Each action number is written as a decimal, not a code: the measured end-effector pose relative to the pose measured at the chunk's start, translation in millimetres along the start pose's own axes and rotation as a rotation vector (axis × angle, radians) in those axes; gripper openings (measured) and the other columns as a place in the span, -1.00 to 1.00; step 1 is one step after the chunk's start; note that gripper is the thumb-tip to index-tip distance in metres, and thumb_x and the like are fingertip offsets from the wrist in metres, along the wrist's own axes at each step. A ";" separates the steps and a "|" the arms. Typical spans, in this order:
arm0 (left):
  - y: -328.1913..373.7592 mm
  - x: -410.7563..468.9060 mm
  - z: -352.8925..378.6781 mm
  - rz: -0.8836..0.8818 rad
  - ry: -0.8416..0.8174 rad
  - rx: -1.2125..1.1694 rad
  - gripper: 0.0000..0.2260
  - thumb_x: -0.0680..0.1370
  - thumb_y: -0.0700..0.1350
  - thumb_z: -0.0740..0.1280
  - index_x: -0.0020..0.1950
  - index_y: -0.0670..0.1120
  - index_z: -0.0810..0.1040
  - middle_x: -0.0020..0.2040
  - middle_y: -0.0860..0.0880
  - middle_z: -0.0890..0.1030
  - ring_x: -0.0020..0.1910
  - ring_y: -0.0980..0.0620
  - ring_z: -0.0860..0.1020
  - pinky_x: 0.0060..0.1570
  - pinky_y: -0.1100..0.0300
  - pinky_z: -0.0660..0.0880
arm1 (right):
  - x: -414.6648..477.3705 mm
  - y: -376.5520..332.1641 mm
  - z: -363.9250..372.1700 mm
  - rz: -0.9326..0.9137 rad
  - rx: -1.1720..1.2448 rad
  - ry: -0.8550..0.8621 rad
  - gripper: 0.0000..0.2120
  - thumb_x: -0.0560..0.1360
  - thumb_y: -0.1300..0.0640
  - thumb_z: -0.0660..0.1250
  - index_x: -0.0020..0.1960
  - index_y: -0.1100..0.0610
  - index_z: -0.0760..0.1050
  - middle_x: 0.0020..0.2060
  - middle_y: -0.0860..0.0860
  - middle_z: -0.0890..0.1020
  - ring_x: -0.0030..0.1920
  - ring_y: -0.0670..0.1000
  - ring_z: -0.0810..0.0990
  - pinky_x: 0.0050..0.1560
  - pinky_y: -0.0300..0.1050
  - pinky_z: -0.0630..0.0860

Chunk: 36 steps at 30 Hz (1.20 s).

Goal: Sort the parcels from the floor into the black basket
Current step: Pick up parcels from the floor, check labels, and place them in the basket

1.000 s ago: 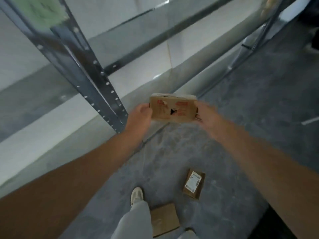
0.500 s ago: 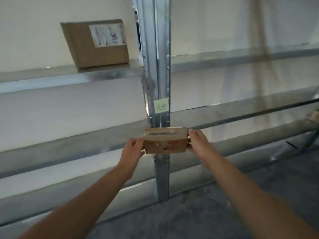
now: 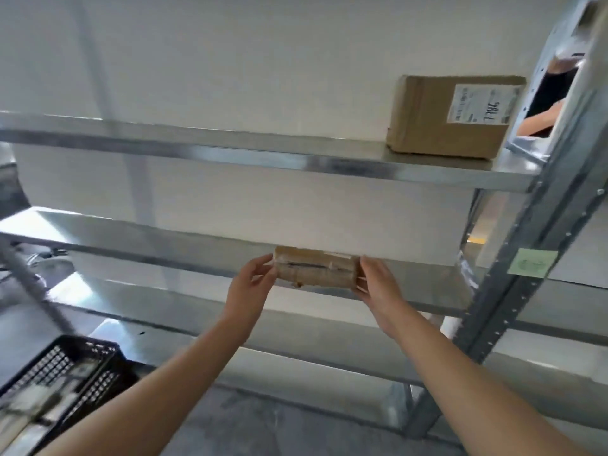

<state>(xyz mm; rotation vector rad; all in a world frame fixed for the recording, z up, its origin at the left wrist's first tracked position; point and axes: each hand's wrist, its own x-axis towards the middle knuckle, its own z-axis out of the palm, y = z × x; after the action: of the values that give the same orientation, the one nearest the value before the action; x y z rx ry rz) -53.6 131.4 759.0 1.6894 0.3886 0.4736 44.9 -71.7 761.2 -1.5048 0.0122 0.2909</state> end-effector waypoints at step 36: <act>-63.0 73.1 -423.8 -0.091 1.058 -0.112 -0.82 0.61 -0.17 0.31 0.20 -0.15 0.46 0.13 -0.07 0.61 0.11 0.06 0.59 0.07 0.18 0.58 | 2.7 35.6 562.4 0.264 -0.014 -1.344 -0.41 0.40 0.18 0.53 0.35 -0.04 0.39 0.23 0.24 0.57 0.16 0.21 0.64 0.10 0.15 0.60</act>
<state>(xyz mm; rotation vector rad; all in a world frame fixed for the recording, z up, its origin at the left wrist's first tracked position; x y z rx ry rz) -208.2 537.6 762.7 1.1825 1.1624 1.2834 -55.8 482.7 766.7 -1.0685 -0.8572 1.4559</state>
